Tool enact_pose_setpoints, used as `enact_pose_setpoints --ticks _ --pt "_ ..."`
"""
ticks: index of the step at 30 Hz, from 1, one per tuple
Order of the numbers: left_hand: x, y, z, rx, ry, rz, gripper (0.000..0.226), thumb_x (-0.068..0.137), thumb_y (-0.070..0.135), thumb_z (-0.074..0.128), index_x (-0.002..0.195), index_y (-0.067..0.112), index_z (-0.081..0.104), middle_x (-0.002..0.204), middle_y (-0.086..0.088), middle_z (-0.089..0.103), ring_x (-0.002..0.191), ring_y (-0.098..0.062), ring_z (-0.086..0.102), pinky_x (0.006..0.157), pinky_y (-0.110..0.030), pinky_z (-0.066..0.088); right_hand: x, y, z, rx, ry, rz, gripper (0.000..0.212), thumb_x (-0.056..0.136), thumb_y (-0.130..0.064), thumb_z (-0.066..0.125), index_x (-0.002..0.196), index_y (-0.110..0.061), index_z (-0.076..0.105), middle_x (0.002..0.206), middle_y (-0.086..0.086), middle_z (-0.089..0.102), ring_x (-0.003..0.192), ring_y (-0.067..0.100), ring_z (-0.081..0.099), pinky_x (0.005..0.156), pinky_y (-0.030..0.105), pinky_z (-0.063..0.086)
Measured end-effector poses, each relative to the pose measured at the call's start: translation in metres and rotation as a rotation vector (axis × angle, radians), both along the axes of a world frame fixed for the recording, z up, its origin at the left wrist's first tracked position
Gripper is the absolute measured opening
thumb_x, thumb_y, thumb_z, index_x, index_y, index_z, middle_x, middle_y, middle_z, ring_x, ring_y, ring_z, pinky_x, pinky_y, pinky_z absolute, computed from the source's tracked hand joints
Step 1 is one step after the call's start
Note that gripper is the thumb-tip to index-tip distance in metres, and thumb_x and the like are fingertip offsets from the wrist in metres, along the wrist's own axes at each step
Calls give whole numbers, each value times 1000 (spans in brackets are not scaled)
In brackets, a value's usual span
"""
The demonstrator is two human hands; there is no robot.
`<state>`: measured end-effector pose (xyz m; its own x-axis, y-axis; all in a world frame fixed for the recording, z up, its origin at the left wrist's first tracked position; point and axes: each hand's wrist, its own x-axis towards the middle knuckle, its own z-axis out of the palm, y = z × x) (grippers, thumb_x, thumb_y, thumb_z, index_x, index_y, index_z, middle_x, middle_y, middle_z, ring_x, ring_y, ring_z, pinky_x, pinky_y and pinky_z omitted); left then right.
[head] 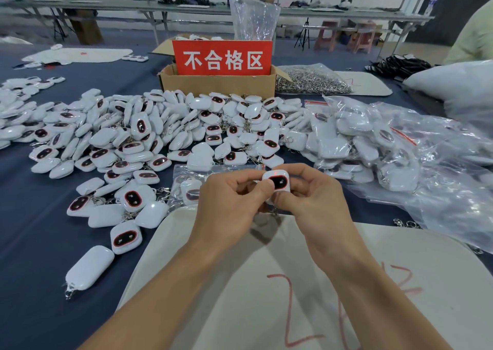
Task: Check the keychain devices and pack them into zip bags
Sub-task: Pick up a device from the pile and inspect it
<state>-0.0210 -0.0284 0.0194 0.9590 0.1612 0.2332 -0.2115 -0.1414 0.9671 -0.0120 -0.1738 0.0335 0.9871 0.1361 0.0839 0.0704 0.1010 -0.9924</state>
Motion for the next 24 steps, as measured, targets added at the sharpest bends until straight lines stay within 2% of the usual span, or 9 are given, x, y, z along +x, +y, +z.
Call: enact_pose_setpoints --ticks 4,6,9,11,14,16,18,20,24 --pt "-1 -1 0 -6 -22 80 13 90 22 77 94 32 83 61 3 72 50 -9 66 51 -16 50 -2 5 -4 -194 -175 -156 35 89 -6 74 105 -36 72 96 -19 78 92 3 75 77 20 60" --pt "-2 -1 1 4 -22 115 6 88 29 79 93 30 82 63 5 74 51 -9 68 52 -18 53 -5 8 -5 -270 -241 -134 42 84 -13 73 107 -47 67 100 -27 75 95 -2 73 80 16 59" --pt "-2 1 3 22 -27 116 16 81 48 76 89 35 80 72 5 77 64 -18 73 63 -33 62 -3 8 -6 -340 -237 -61 46 85 -13 67 114 -48 67 107 -22 75 99 4 73 82 22 60" --pt "0 4 4 58 -75 125 11 83 42 72 90 41 80 80 10 78 76 -16 75 75 -33 62 1 6 -5 -281 -187 -60 36 95 -11 62 116 -39 72 105 -10 78 95 14 75 83 36 62" --pt "3 17 5 381 -138 235 52 72 10 66 112 41 76 113 28 71 109 10 63 97 -7 45 5 1 -1 -89 -38 -134 44 102 -7 50 94 -37 81 91 -2 80 75 14 75 66 26 60" --pt "7 25 5 665 -69 176 80 65 7 71 140 34 61 144 19 53 135 3 42 115 -14 28 6 0 1 -15 59 -164 45 102 -7 50 84 -32 82 86 3 79 60 13 68 54 20 52" --pt "6 26 5 869 66 77 99 64 26 70 157 32 38 164 12 32 150 -4 21 123 -24 10 7 -2 2 5 130 -192 36 100 -11 57 77 -24 81 82 6 79 50 13 58 44 19 43" --pt "7 23 1 965 121 32 104 63 44 58 161 32 26 166 10 31 153 -6 17 123 -26 -2 10 -7 2 8 162 -234 31 99 -18 65 72 -17 80 77 8 77 45 13 50 40 19 36" --pt "7 19 -4 973 63 69 86 78 53 60 158 35 34 152 10 52 143 -4 36 124 -29 -1 16 -14 -1 -35 187 -329 29 93 -29 75 64 -25 78 58 2 66 42 11 41 42 19 38"
